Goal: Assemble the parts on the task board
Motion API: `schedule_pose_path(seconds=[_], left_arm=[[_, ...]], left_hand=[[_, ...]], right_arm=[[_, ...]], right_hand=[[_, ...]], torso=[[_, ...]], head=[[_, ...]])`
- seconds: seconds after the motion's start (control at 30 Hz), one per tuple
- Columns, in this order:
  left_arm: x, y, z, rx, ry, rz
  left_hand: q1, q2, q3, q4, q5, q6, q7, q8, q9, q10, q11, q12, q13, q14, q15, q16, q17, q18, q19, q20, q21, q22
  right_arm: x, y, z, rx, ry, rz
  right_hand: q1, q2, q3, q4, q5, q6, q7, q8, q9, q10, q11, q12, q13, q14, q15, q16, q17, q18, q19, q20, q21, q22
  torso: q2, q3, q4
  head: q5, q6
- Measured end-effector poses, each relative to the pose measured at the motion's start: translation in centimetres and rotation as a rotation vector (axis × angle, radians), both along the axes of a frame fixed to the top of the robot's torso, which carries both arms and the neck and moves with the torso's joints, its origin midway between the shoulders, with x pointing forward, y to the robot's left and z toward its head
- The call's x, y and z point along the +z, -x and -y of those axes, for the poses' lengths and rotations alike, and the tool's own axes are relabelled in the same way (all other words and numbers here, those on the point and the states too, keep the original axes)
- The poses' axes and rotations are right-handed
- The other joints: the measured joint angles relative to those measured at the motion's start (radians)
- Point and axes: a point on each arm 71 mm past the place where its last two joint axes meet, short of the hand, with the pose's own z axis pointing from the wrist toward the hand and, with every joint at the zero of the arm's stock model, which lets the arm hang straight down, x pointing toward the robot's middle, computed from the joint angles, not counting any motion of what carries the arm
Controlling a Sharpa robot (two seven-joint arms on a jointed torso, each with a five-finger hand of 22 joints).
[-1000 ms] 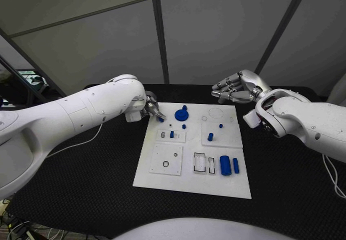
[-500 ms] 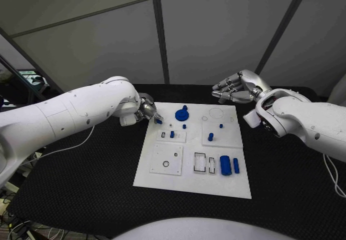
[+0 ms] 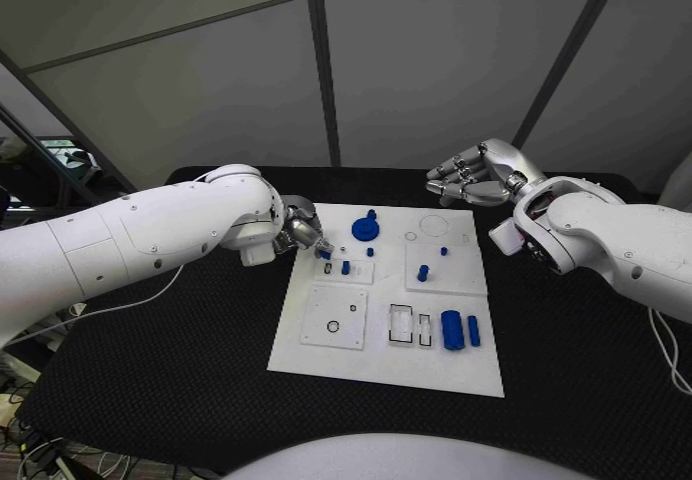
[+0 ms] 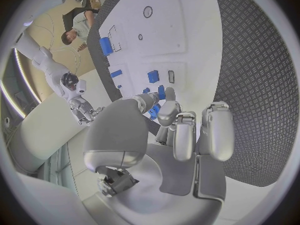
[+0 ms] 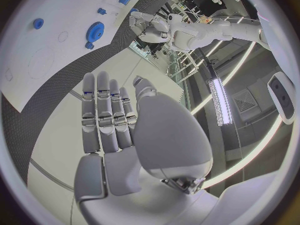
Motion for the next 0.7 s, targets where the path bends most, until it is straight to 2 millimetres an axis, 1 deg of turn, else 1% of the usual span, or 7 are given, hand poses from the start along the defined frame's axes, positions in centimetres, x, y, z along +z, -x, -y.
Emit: schedule_pose_path(seconds=[0.2, 0.23, 0.4, 0.6, 0.63, 0.7], left_arm=[[-0.53, 0.53, 0.43, -0.017, -0.025, 0.024], [-0.57, 0.55, 0.45, -0.018, -0.029, 0.028], [-0.73, 0.57, 0.49, -0.023, -0.052, 0.045], [-0.92, 0.54, 0.74, -0.033, -0.073, 0.057], [-0.94, 0.53, 0.78, -0.035, -0.076, 0.059], [-0.97, 0.51, 0.84, -0.037, -0.082, 0.062]], left_hand=[[0.0, 0.0, 0.001, -0.001, 0.0, 0.0, 0.0, 0.0, 0.0, 0.0, 0.0, 0.0, 0.004, 0.0, 0.0, 0.0, 0.0, 0.0, 0.0, 0.0, 0.0, 0.0], [-0.005, -0.005, 0.002, -0.002, 0.001, 0.0, 0.0, 0.002, 0.001, 0.0, 0.0, 0.003, 0.005, 0.0, 0.0, 0.0, 0.0, 0.0, 0.0, 0.0, 0.0, 0.0], [-0.009, -0.001, 0.002, -0.002, 0.005, 0.0, 0.0, 0.004, 0.002, 0.006, -0.005, 0.004, 0.008, 0.0, 0.0, 0.0, 0.0, 0.0, 0.0, 0.0, 0.0, 0.0], [-0.009, -0.001, 0.002, -0.003, 0.005, 0.0, 0.0, 0.004, 0.002, 0.009, -0.002, 0.008, 0.009, 0.0, 0.0, 0.0, 0.0, 0.0, 0.0, 0.0, 0.0, 0.0], [-0.013, -0.005, 0.003, -0.003, 0.005, 0.0, 0.0, 0.004, 0.002, 0.009, -0.002, 0.008, 0.009, 0.0, 0.0, 0.0, 0.0, 0.0, 0.0, 0.0, 0.0, 0.0], [-0.013, -0.005, 0.003, -0.003, 0.005, -0.001, -0.001, 0.004, 0.003, 0.009, -0.002, 0.008, 0.009, 0.0, 0.0, 0.0, 0.0, 0.0, 0.0, 0.0, 0.0, 0.0]], right_arm=[[-0.03, -0.03, 0.01, 0.0, 0.001, -0.001], [-0.03, -0.04, 0.0, 0.0, 0.001, -0.001], [-0.04, -0.05, -0.01, 0.001, 0.002, -0.002], [-0.05, -0.05, -0.05, 0.002, 0.002, -0.002], [-0.05, -0.05, -0.06, 0.002, 0.002, -0.002], [-0.05, -0.05, -0.06, 0.002, 0.002, -0.002]], right_hand=[[0.0, 0.0, 0.002, 0.002, 0.0, 0.0, 0.0, 0.0, 0.0, 0.0, 0.0, 0.0, 0.0, 0.0, 0.0, 0.0, 0.0, 0.0, 0.0, 0.0, 0.0, 0.0], [0.0, 0.0, 0.003, 0.003, 0.0, 0.0, 0.0, 0.0, 0.0, 0.0, 0.0, 0.0, 0.0, 0.0, 0.0, 0.0, 0.0, 0.0, 0.0, 0.0, 0.0, 0.0], [0.0, 0.0, 0.003, 0.003, 0.0, 0.0, 0.0, 0.0, 0.0, 0.0, 0.0, 0.0, 0.0, 0.0, 0.0, 0.0, 0.0, 0.0, 0.0, 0.0, 0.0, 0.0], [0.0, 0.0, 0.003, 0.003, 0.0, 0.0, 0.0, 0.0, 0.0, 0.0, 0.0, 0.0, 0.0, 0.0, 0.0, 0.0, 0.0, 0.0, 0.0, 0.0, 0.0, 0.0], [0.0, 0.0, 0.003, 0.003, 0.0, 0.0, 0.0, 0.0, 0.0, 0.0, 0.0, 0.0, 0.0, 0.0, 0.0, 0.0, 0.0, 0.0, 0.0, 0.0, 0.0, 0.0], [0.0, 0.0, 0.003, 0.003, 0.0, 0.0, 0.0, 0.0, 0.0, 0.0, 0.0, 0.0, 0.0, 0.0, 0.0, 0.0, 0.0, 0.0, 0.0, 0.0, 0.0, 0.0]], torso=[[0.0, -0.0004, -0.0006], [0.0, -0.0004, -0.0009], [0.001, -0.0005, -0.0017], [0.002, -0.0006, -0.0017], [0.002, -0.0006, -0.0017], [0.002, -0.0007, -0.0017]], head=[[0.001, -0.001], [0.002, -0.001], [0.002, 0.0], [0.003, 0.001], [0.003, 0.001], [0.003, 0.0]])
